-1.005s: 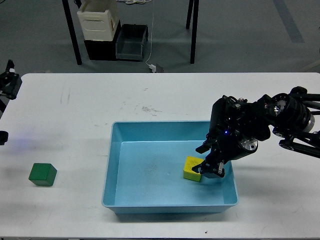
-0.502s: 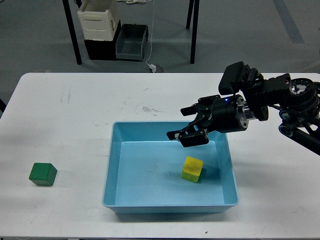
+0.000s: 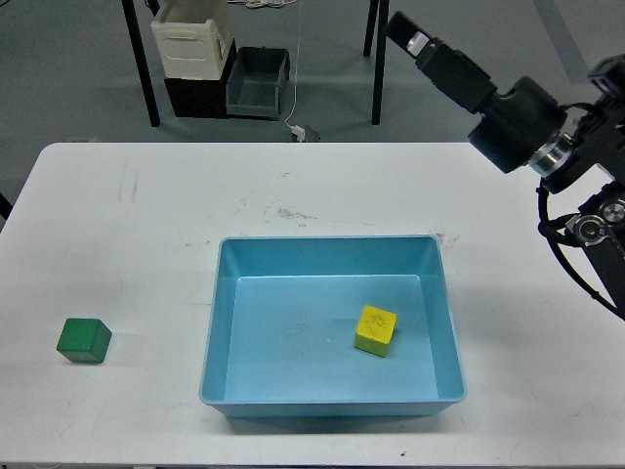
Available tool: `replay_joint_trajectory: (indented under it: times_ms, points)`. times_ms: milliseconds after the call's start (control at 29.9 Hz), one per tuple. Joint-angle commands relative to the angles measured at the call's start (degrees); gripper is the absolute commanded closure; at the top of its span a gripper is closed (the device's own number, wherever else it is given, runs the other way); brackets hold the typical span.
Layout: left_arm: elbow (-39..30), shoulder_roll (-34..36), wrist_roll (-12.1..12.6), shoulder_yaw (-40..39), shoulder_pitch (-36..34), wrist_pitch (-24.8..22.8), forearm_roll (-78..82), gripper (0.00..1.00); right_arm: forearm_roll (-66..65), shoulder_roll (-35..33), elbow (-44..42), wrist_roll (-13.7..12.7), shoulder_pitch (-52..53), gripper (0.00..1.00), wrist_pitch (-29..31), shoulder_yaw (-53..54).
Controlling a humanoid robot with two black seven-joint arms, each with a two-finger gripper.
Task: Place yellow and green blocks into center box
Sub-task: 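Raise the right gripper out of the box and withdraw it, then lower the left gripper to the green cube and grasp it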
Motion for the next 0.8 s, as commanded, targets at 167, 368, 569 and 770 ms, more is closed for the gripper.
replay_joint_trajectory:
  times_ms: [167, 368, 569, 770]
  points:
    - [-3.43, 5.89, -0.13, 1.61, -1.02, -4.35, 23.5, 0.0, 4.0, 2.46, 4.95, -0.05, -13.6, 0.02, -1.18, 11.5]
    - [-7.46, 15.54, -0.13, 10.46, -0.93, -7.34, 30.25, 0.0, 11.81, 3.86, 11.71, -0.05, -26.25, 0.02, -0.92, 16.51]
    - [-15.46, 24.52, -0.13, 22.77, -2.33, -7.08, 42.37, 0.0, 12.88, 6.06, 14.36, 0.0, -34.09, 0.01, -1.27, 19.68]
    - [-17.23, 25.85, -0.13, 31.57, -2.6, -6.82, 55.13, 0.02, 13.05, 6.76, 14.36, 0.0, -38.22, 0.01, -2.15, 21.71]
